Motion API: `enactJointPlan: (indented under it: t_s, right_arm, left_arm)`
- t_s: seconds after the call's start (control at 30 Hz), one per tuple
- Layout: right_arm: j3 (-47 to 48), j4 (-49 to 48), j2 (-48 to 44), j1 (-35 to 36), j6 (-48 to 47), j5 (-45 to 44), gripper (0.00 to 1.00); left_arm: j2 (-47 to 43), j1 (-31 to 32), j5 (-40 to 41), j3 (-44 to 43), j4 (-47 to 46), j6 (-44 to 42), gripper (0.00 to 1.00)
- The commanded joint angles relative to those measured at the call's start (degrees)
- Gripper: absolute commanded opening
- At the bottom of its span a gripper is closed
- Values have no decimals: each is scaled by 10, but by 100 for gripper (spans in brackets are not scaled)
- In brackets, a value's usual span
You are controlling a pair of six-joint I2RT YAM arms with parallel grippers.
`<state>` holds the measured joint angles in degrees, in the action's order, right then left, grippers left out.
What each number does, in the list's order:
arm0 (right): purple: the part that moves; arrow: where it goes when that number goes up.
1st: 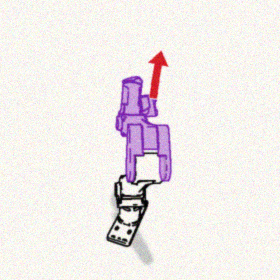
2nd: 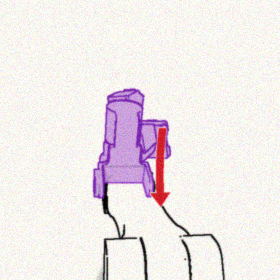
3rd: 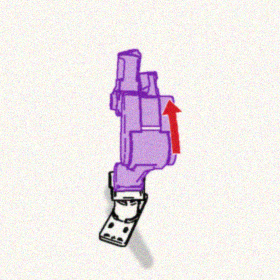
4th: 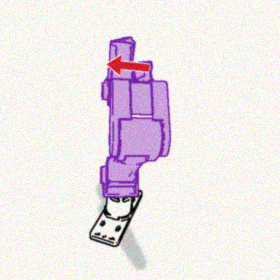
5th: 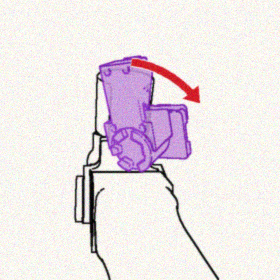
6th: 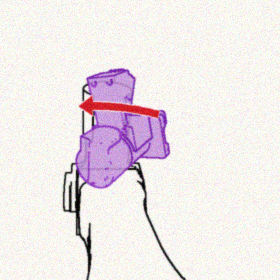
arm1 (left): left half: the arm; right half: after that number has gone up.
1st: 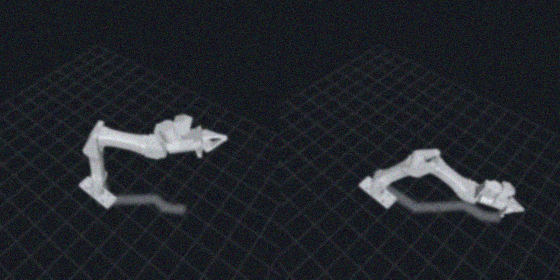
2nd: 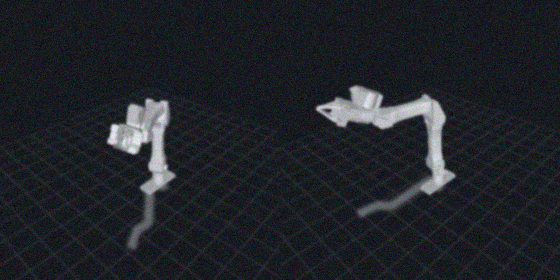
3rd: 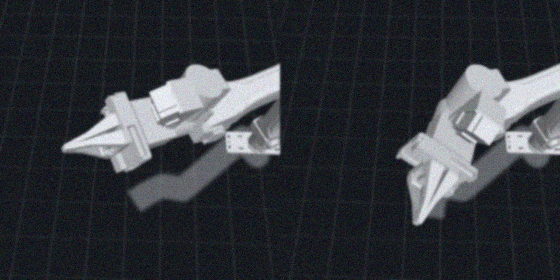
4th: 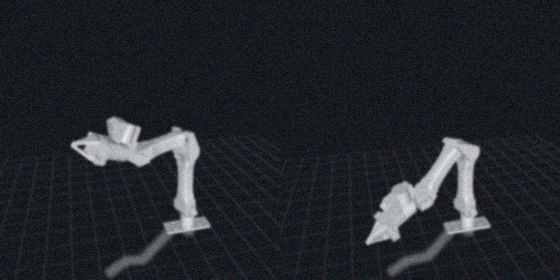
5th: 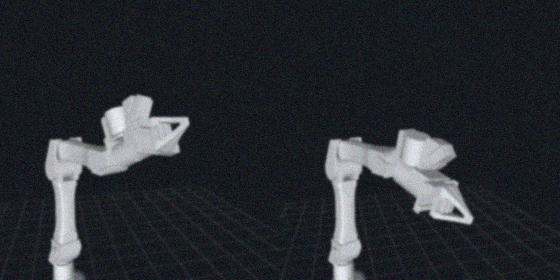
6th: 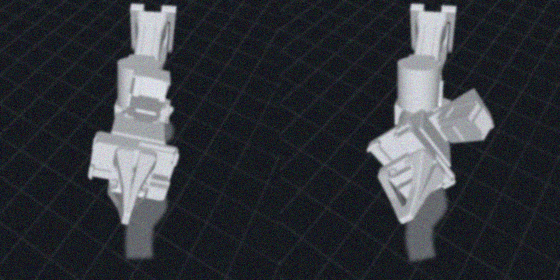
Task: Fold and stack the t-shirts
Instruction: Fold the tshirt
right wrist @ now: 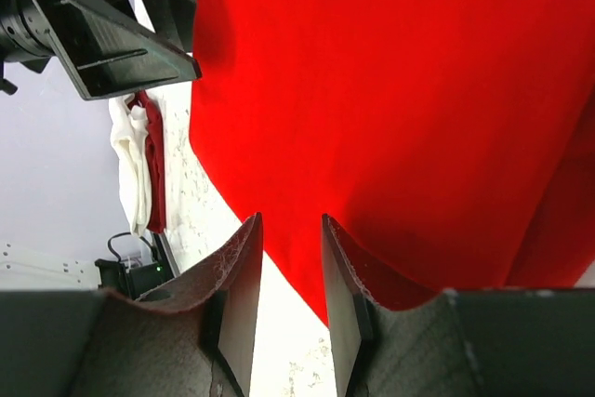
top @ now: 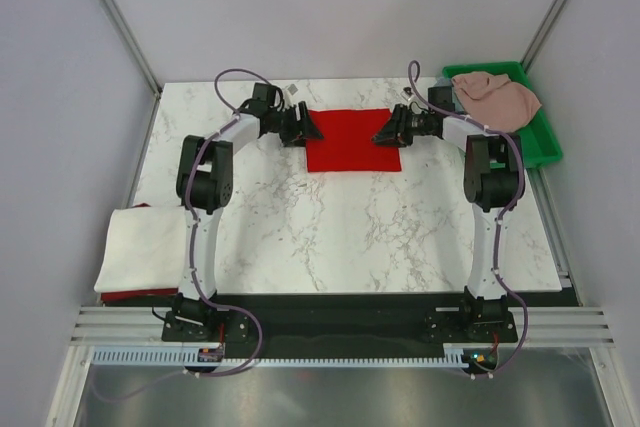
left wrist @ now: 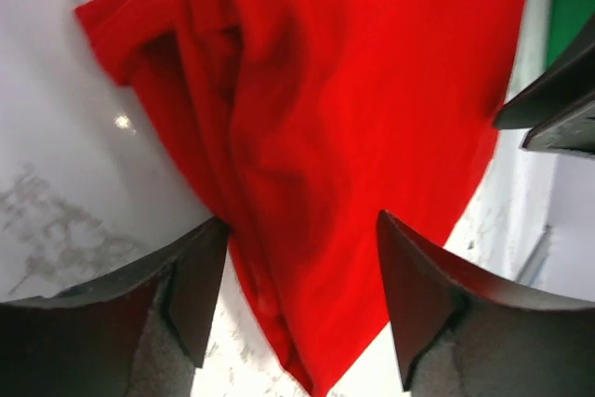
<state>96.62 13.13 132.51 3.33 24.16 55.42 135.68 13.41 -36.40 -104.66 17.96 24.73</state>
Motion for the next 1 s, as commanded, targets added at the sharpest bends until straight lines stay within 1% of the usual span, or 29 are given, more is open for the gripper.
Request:
enactJointPlan:
  t_s: [0.0,0.03,0.1,0.13,0.23,0.3,0.33,0.37,0.4,0.47,0.53,0.6,0.63,0.67,0.7,0.73,0.8,0.87,0.9,0.97]
  right_arm:
    - [15,-6,6,-3,-20,5,39]
    - [12,-6,4,-3,-21,5,39]
    - [5,-6,-3,-3,-22,8,39]
    - [2,-6,-5,-3,-23,11,39]
    - [-1,-6,-21,-3,-27,21,39]
    - [1,-6,-35,-5,-32,27,39]
    - [1,-6,-40,-6,-33,30,39]
    - [4,-6,-51,-8,-36,33,39]
    - [2,-6,-58,-10,-38,34,39]
    - [0,-3,-78,-17,-43,36,39]
    - [-4,2,-90,-24,-52,34,39]
    - [-3,15,-106,-31,-70,33,39]
    - [-2,22,-110,-31,-79,31,39]
    - [-1,38,-117,-51,-89,29,39]
    - [1,44,-120,-54,-97,24,39]
    - [0,49,-123,-57,-111,22,39]
    - [1,63,-132,-62,-123,19,39]
    - [-3,71,-142,-65,-137,18,39]
    - [-5,74,-144,-65,-141,16,39]
    - [-11,79,-152,-65,-150,14,39]
  left_arm:
    - [48,11,-35,-12,-26,37,70]
    - [56,13,-41,-16,-30,41,63]
    - [61,17,-50,-26,-40,46,56]
    - [61,19,-57,-27,-42,50,45]
    - [54,20,-68,-25,-45,55,30]
    - [45,20,-75,-23,-42,45,21]
    - [42,20,-89,-22,-41,33,13]
    - [38,20,-101,-21,-37,24,10]
    - [25,20,-118,-15,-30,16,2]
    - [-1,19,-136,6,-3,-12,2]
    - [-56,12,-159,66,12,-20,2]
    - [-88,0,-176,121,70,-49,2]
    - [-122,-4,-176,137,97,-69,2]
    - [-137,-8,-174,152,126,-119,2]
    - [-151,-16,-166,175,202,-149,2]
    - [-167,-20,-158,185,239,-209,2]
    - [-182,-36,-142,218,341,-270,2]
    - [-213,-50,-117,247,383,-332,2]
    - [-226,-68,-107,276,394,-349,2]
    - [-271,-87,-62,294,429,-390,2]
